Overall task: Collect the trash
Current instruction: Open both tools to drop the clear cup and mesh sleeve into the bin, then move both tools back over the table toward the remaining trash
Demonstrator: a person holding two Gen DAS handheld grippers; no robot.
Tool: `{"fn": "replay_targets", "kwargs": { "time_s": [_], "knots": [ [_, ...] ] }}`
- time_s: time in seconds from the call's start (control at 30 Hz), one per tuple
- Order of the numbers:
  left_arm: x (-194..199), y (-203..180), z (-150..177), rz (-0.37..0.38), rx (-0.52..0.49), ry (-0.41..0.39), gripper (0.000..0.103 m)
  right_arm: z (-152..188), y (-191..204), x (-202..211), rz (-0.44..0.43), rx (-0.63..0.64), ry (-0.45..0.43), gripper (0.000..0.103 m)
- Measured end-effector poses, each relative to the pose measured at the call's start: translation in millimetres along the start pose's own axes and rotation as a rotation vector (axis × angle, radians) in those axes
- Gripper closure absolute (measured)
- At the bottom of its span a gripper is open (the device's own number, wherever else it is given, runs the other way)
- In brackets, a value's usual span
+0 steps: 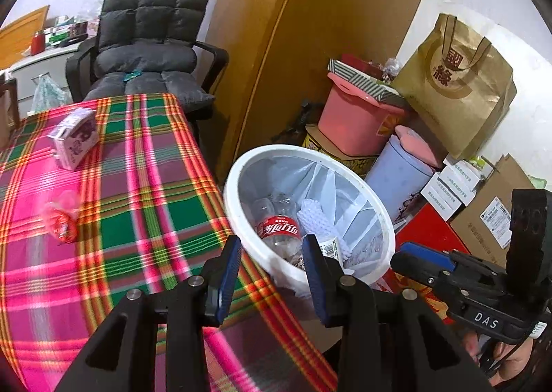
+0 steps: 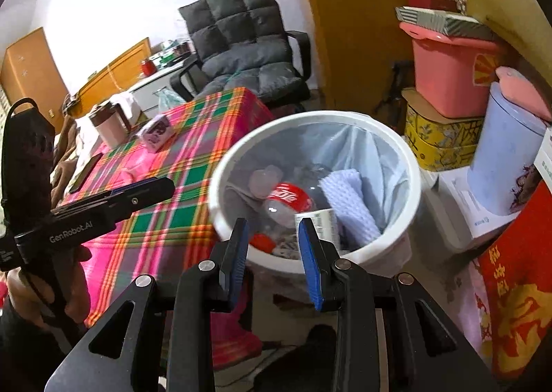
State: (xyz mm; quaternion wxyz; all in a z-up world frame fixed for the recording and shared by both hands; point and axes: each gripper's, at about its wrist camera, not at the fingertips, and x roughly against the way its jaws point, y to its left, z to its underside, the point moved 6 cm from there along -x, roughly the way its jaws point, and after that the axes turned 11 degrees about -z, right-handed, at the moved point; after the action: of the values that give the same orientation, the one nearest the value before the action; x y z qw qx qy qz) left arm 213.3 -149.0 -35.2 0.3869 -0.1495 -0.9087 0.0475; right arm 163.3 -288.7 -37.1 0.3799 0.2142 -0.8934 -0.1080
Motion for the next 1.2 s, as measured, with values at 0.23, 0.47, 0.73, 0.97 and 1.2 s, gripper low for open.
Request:
{"fn": "replay_targets", "kwargs": {
  "time_s": [0.23, 0.47, 0.73, 0.97, 1.2],
  "knots": [
    [28, 16, 5, -0.025, 0.025, -0.031, 0.066, -1, 30, 3, -0.044, 0.050, -0.007, 0.070],
    [59, 48, 10, -0.084, 0.061, -0.059, 0.066, -8, 69, 3, -0.116, 0.107, -0.022, 0.067],
    [88, 89, 14, -0.171, 0.088, -0.082, 0.066, -22, 109, -5, -0.178, 0.181, -0.019, 0.066],
    [105, 124, 6, -0.246, 0.106, -0.110, 0.066, -44, 142, -16, -0.226, 0.204, -0.025, 0.063],
    [100, 150, -2, -0.288, 0.127, -0.108, 0.066, -66, 170, -25, -0.252, 0.267, -0.050, 0.054]
  ]
}}
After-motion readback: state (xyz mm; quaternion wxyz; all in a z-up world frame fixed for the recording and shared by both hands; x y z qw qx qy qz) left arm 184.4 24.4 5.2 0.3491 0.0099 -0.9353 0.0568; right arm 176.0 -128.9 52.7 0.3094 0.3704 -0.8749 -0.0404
